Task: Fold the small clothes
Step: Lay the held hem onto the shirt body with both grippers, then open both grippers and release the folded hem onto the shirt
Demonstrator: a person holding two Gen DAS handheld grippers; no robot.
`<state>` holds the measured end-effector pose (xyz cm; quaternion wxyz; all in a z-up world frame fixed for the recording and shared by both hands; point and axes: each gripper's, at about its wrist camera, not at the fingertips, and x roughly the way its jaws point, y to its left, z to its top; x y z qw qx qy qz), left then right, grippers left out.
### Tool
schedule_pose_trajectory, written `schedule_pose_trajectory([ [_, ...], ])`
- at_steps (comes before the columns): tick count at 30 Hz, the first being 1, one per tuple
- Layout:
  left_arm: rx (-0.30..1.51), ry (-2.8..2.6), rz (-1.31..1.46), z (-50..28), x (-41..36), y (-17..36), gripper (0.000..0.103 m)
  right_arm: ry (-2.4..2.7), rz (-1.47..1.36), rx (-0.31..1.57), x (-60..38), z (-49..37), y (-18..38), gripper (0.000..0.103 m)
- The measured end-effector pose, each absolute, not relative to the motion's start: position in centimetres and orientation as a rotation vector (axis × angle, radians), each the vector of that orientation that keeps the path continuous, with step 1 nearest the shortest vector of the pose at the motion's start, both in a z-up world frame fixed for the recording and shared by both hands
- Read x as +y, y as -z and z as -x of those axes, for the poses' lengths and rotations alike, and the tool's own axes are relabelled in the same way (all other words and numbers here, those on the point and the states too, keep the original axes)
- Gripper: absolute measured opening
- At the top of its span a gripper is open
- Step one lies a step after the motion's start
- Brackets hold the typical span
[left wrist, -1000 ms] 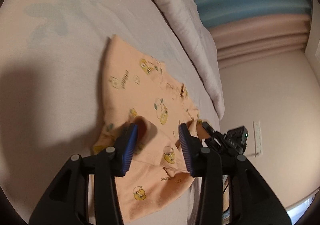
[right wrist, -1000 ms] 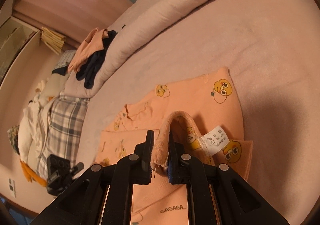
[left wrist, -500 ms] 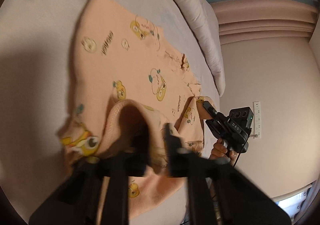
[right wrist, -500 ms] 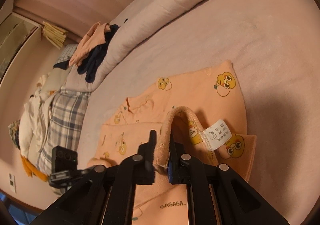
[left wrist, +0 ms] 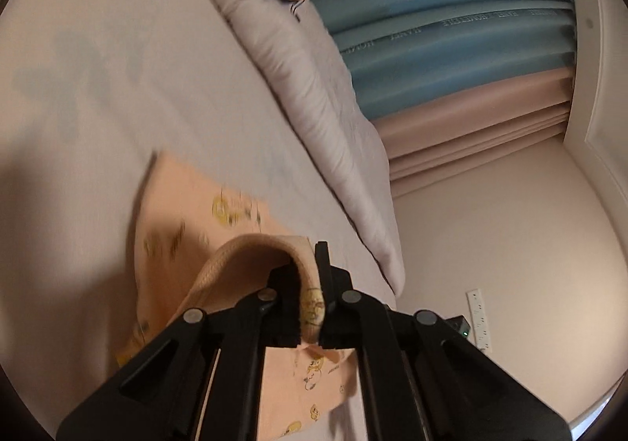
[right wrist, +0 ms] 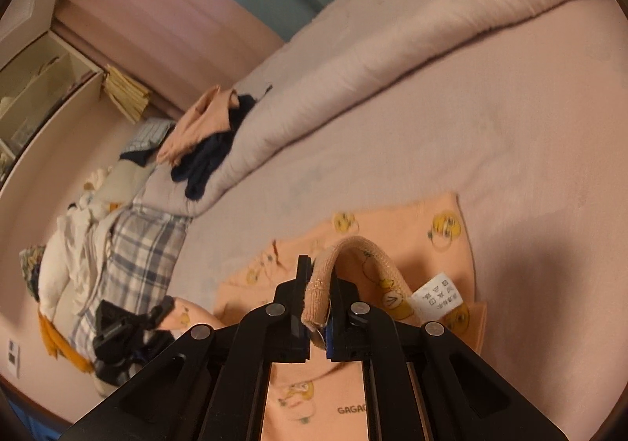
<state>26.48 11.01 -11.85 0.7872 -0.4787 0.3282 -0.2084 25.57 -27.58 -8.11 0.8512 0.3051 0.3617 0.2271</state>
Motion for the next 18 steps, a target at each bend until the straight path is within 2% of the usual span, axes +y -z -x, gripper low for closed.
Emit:
schedule_pose_trajectory([
  [9,0.803,0.293,0.892,-31.4,11.3,13.6,0.003,-0.332,-0.649,0.808,-27.0,-29.5,9.3,0.007],
  [13,0.911,0.163,0.813,-33.3,11.2,16.0,0.002,-0.25,-0.664,0.915,-27.1,-31.6,11.4,0.007],
  [18,0.956,0.106,0.783,-33.3,12.8,17.1,0.005,-0.168,-0.684,0.934,-29.4,-31.4,12.4,0.012],
])
